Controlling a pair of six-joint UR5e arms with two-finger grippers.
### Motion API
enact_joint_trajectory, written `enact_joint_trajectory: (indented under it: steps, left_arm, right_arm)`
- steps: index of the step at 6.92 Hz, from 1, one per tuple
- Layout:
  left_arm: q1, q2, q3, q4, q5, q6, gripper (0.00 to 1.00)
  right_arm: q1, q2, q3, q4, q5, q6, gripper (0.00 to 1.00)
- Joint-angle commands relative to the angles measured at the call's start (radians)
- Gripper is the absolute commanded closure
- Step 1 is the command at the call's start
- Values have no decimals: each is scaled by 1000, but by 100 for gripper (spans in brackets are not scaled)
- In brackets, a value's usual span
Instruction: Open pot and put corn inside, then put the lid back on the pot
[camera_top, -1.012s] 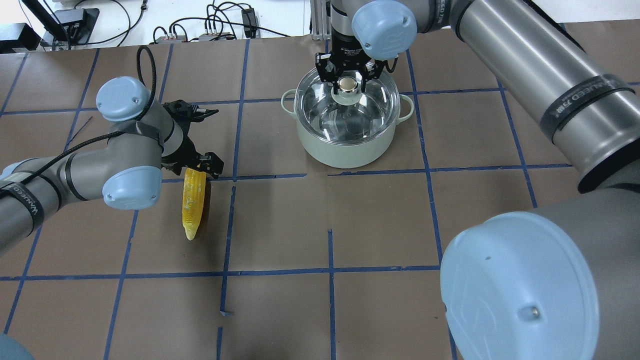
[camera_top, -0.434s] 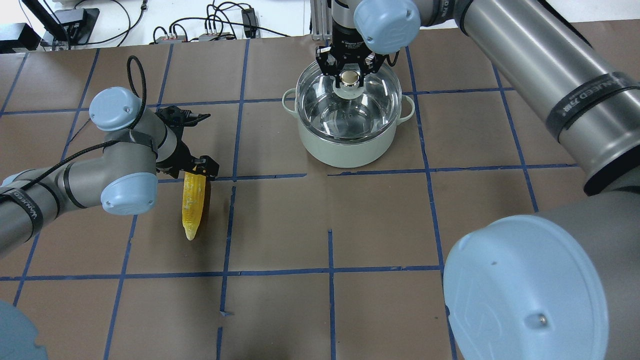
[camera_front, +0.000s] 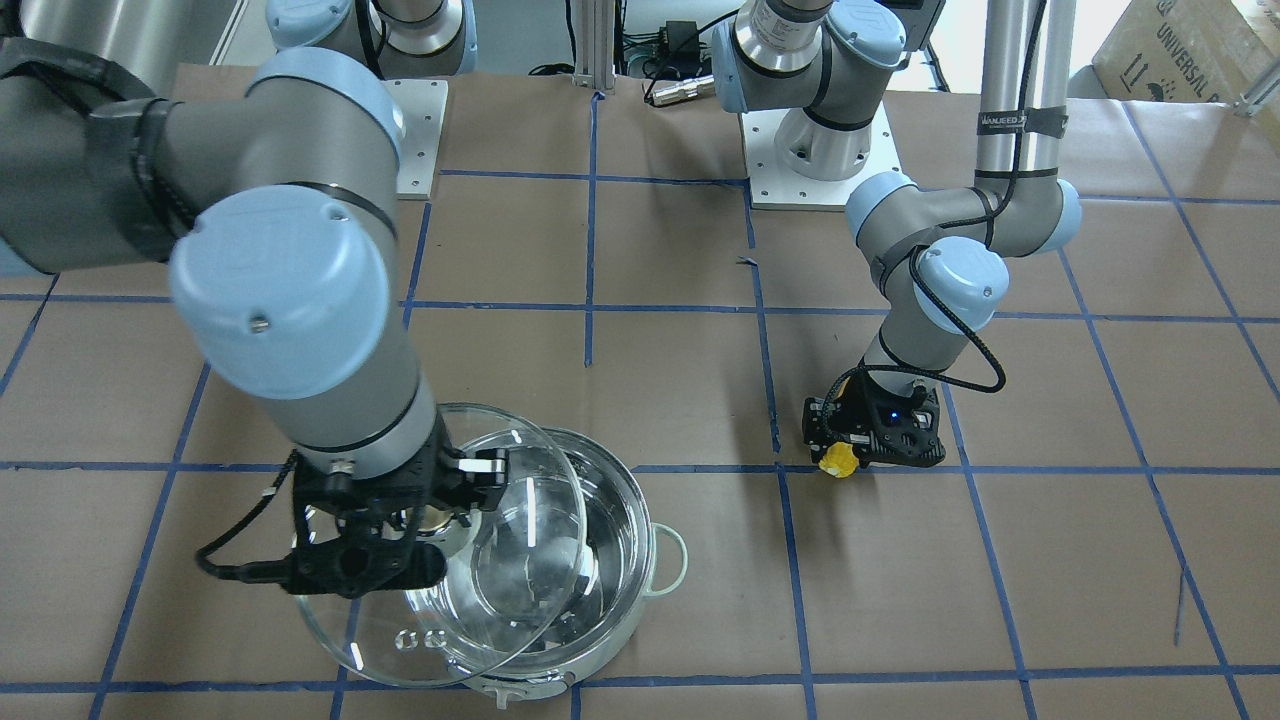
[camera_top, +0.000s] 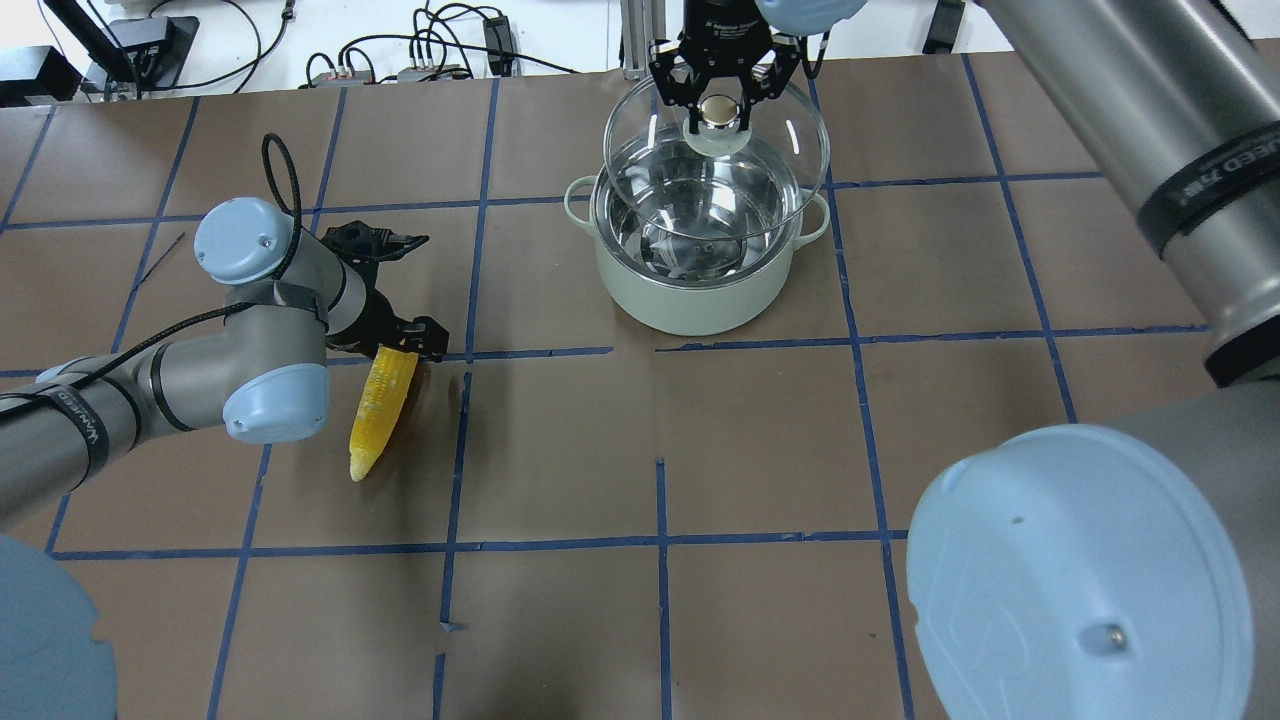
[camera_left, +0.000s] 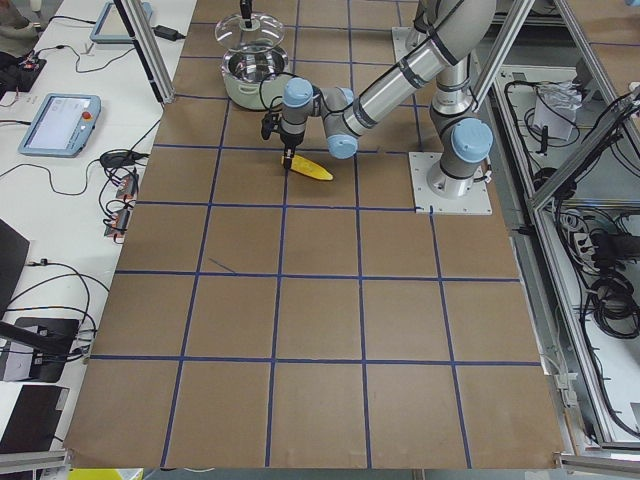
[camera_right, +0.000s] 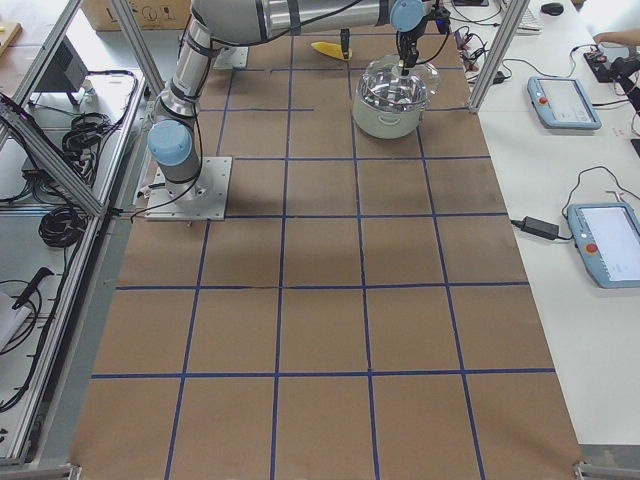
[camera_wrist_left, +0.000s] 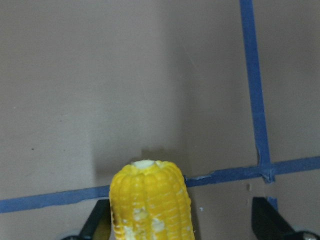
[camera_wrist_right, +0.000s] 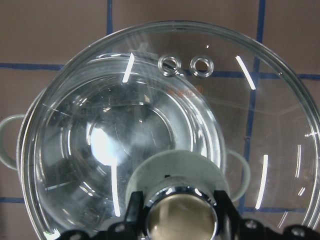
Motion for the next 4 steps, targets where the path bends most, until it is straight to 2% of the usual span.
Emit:
enact_joint_trajectory:
  steps: [1, 2, 3, 4]
  left_arm:
    - [0, 11, 7, -6, 7, -19, 97]
    - [-2, 26, 27, -64, 25, -20, 97]
    - [-3, 54, 100, -192, 47, -22, 97]
    - [-11, 98, 219, -398, 64, -49, 97]
  right_arm:
    - [-127, -14, 0, 75, 0, -187, 76]
    - [-188, -14, 0, 115, 3, -219, 76]
    - [-226, -15, 1, 120, -5, -302, 78]
    - [-282, -14, 3, 126, -14, -403, 80]
